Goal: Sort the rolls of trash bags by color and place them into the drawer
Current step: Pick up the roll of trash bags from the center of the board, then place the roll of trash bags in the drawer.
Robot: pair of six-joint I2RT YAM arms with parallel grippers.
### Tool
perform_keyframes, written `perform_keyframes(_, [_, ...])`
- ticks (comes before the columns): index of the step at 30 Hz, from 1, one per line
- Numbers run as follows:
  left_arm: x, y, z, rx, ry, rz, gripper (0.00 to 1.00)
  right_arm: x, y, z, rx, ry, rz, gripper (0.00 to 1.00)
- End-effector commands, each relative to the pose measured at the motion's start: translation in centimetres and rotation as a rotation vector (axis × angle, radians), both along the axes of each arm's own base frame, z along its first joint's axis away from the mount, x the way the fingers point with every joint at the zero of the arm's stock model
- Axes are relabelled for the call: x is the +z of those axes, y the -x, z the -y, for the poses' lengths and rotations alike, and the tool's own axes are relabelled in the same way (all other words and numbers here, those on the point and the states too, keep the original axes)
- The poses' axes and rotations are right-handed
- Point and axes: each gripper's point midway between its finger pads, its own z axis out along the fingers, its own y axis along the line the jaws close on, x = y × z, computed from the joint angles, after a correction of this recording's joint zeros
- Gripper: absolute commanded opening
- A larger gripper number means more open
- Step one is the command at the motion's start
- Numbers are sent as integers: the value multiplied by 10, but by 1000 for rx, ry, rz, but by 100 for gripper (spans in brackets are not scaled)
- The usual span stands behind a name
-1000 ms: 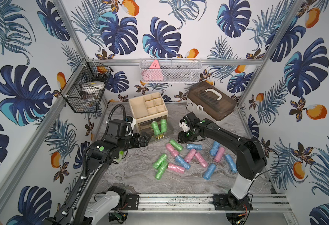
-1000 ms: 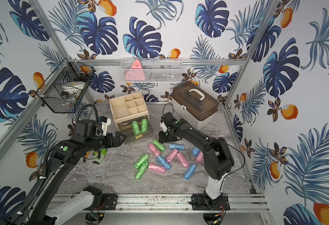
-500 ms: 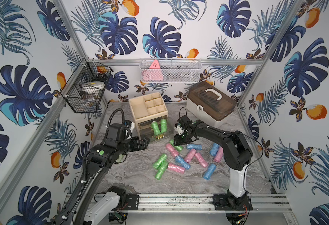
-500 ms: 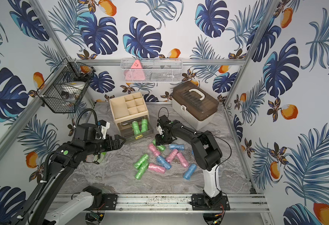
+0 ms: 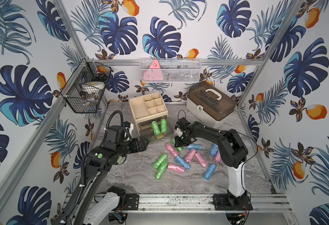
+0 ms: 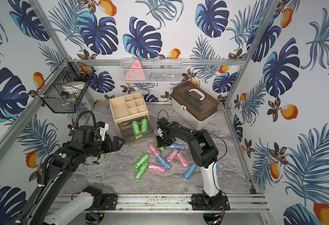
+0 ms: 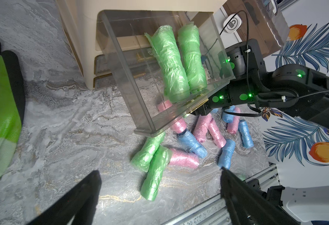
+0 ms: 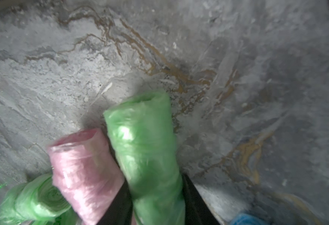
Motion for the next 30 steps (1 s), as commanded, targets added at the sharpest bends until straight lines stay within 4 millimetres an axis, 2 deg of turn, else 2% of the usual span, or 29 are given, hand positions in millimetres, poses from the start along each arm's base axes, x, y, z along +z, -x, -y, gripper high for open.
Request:
perform_keyframes(1, [0, 0, -3, 19, 0, 4, 99, 8, -4, 3, -17, 12, 29, 32])
perform_keyframes(3, [2, -1, -3, 20, -1, 6, 99, 12, -5, 8, -37, 21, 32, 27])
perform_keyframes(4, [1, -1, -3, 21, -2, 2, 99, 29, -8, 9, -49, 1, 64, 25])
perform_keyframes(8, [1, -4, -4, 32, -2, 2, 99, 55, -13, 20, -94, -9, 99, 21])
perform_keyframes(10, [1, -5, -2, 26, 3, -3, 99, 71, -23, 37, -147, -8, 126, 20])
perform_keyframes(13, [1, -6, -5, 36, -14, 4, 99, 102, -31, 47, -186, -23, 193, 19])
perform_keyframes(17, [7, -6, -8, 52, -13, 27, 99, 160, -37, 47, -211, -86, 296, 19])
perform_keyframes(20, [11, -7, -14, 75, -32, 42, 99, 204, -34, 34, -204, -197, 345, 19])
perform_keyframes(24, [12, -6, -21, 115, -42, 60, 99, 247, -26, 2, -151, -325, 354, 19])
perform_keyframes(25, [12, -7, -21, 119, -39, 63, 99, 257, -15, -14, -116, -347, 357, 19])
perform_keyframes(28, [12, -8, -24, 123, -57, 60, 99, 273, -3, -45, -64, -387, 373, 20])
perform_keyframes(30, [11, -8, -26, 130, -66, 56, 99, 277, 6, -66, -28, -410, 359, 21])
